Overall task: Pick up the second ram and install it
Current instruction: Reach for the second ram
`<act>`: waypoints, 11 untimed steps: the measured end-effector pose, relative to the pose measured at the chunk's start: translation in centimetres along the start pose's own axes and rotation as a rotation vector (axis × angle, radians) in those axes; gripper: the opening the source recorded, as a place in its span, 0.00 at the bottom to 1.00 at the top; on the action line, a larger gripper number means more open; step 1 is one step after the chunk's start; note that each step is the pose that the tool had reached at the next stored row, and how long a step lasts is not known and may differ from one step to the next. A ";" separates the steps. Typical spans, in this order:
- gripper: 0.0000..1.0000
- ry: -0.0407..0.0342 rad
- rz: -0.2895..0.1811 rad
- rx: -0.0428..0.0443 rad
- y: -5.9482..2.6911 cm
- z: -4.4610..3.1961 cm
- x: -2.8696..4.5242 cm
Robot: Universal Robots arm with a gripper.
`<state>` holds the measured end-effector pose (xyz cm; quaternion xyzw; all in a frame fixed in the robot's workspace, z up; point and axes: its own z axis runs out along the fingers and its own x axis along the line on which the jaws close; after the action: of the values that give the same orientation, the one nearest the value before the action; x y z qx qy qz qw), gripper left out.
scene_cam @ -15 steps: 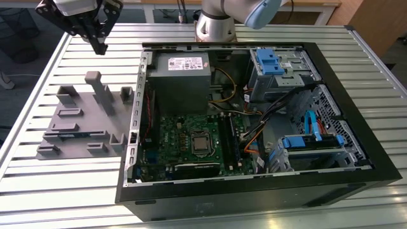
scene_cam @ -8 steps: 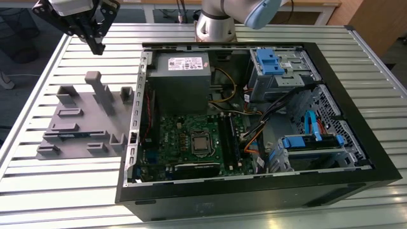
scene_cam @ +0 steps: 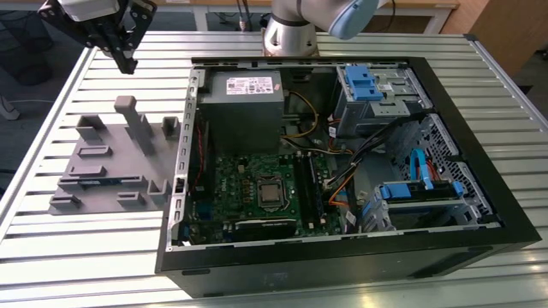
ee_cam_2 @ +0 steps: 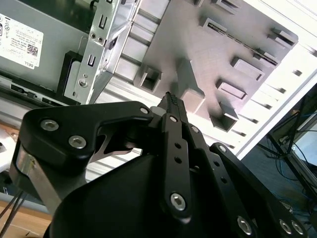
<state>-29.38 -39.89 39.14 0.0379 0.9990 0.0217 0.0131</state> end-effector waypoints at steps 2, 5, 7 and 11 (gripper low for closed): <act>0.11 -0.0001 0.000 -0.0001 -0.01 0.00 0.15; 0.11 -0.0001 0.000 0.0000 -0.03 0.00 0.34; 0.11 0.0001 0.000 0.0000 -0.04 -0.01 0.46; 0.11 0.0000 0.000 0.0000 -0.06 -0.01 0.73</act>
<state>-30.12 -39.89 39.13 0.0379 0.9990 0.0217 0.0131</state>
